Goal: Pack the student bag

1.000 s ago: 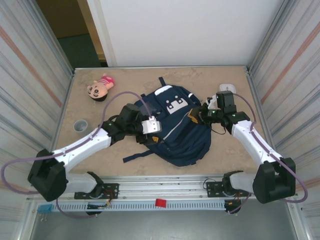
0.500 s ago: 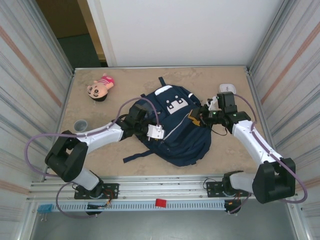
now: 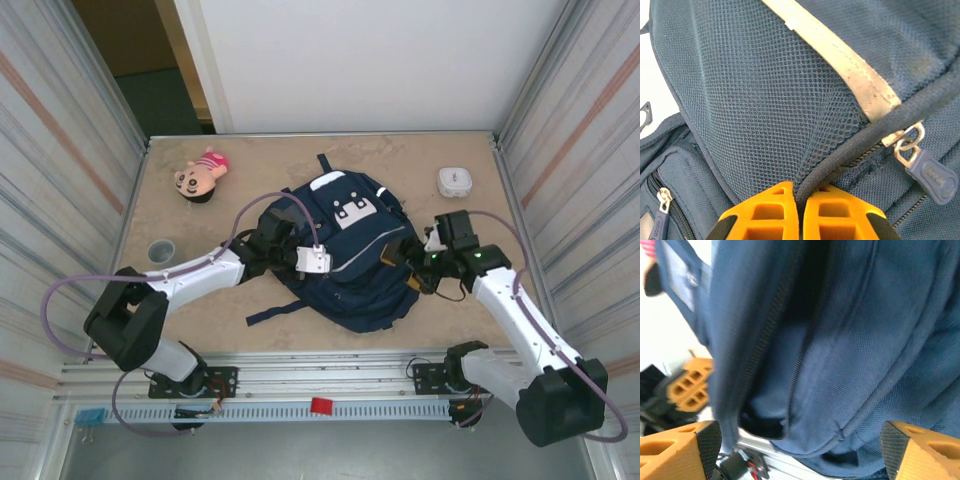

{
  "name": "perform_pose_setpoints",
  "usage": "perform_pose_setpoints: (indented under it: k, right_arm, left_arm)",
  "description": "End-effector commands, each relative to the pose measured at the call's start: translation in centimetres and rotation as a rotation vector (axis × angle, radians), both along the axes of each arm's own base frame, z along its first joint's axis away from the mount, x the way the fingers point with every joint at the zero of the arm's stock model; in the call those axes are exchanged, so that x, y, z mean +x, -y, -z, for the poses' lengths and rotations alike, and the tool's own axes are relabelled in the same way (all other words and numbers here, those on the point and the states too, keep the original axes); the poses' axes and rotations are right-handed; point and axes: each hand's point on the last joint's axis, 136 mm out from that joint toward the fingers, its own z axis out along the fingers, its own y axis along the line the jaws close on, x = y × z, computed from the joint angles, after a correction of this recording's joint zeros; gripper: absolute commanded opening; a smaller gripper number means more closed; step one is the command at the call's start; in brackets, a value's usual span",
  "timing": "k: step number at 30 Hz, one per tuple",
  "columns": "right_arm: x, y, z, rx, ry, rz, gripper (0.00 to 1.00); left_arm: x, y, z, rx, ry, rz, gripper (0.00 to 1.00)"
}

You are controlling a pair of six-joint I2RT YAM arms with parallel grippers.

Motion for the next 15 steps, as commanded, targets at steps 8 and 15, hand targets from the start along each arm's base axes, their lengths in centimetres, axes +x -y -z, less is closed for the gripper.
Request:
perform_pose_setpoints:
  k: [8,15]
  right_arm:
    - [3.0,0.7,6.9,-0.197,-0.109,0.006,0.46]
    - [8.1,0.7,7.5,-0.187,-0.025,-0.021,0.24]
  left_arm:
    - [-1.5,0.3,-2.5,-0.066,-0.047,-0.078,0.0]
    - [-3.1,0.6,-3.4,-0.084,-0.075,-0.132,0.0]
